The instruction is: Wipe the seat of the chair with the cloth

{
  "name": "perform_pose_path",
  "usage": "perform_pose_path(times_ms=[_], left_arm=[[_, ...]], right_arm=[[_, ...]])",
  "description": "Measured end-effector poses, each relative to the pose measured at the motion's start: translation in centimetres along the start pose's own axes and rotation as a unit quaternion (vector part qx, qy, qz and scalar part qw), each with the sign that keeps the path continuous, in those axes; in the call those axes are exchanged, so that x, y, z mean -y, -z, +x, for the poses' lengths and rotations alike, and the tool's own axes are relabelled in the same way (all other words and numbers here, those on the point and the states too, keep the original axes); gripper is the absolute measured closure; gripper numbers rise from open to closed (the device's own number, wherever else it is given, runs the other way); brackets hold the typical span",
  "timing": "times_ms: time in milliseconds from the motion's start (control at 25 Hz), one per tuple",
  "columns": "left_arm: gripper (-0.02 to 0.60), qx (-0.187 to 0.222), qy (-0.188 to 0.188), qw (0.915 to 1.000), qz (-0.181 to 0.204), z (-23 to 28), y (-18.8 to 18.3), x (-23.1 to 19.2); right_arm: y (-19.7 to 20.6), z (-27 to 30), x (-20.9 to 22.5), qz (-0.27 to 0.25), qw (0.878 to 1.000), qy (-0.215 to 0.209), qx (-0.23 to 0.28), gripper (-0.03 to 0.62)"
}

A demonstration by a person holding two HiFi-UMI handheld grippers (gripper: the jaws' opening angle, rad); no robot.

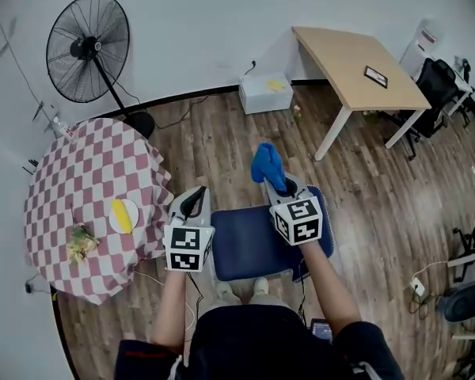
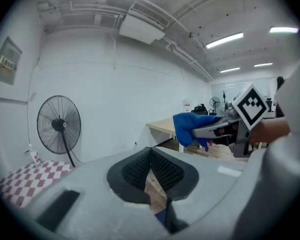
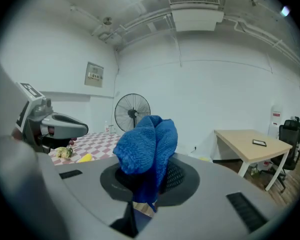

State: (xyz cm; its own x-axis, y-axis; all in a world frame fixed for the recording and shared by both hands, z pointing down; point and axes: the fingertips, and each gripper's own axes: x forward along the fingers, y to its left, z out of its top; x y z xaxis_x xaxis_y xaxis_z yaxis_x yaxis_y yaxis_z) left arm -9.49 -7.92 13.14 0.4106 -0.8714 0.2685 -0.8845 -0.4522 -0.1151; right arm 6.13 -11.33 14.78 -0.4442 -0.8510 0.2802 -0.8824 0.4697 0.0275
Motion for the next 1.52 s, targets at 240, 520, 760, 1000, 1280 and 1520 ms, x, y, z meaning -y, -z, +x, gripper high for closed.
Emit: perform_pose_path(times_ms=[240,520,760,1000,1280,1520], left_arm=[[0.563,0.076,-0.028,0.9955,0.049,-4.3,-8.0,-1.7],[0.563,0.123,-0.048,0.9888,0.069,-7.0,-11.9,-2.3],[0.563,0.127,-0.043,0.9884,0.072,-7.1,-11.4,-1.1],[0.563,0.131,-0.036,0.9894,0.053,-7.4,-11.5,-0.4],[0.563,0.127,-0.039,0.9904,0.038,-6.9,-10.6,-0.8],[0.563,0.118,-0.025,0.9899,0.074,-5.7,-10.6,0.2]], right_arm=[[-6.8,-3.7,-1.2,-0.034,0.998,-0.01,0.059,0.551],[-9.7,-6.7,-1.9,-0.058,0.994,-0.014,0.091,0.551],[-10.1,-8.2,-0.7,-0.067,0.992,0.0,0.106,0.551],[-10.7,-9.0,-0.2,-0.071,0.99,0.007,0.119,0.551],[-10.9,-9.2,0.4,-0.077,0.989,0.014,0.122,0.551],[-10.8,-9.0,0.8,-0.069,0.99,0.02,0.123,0.551]])
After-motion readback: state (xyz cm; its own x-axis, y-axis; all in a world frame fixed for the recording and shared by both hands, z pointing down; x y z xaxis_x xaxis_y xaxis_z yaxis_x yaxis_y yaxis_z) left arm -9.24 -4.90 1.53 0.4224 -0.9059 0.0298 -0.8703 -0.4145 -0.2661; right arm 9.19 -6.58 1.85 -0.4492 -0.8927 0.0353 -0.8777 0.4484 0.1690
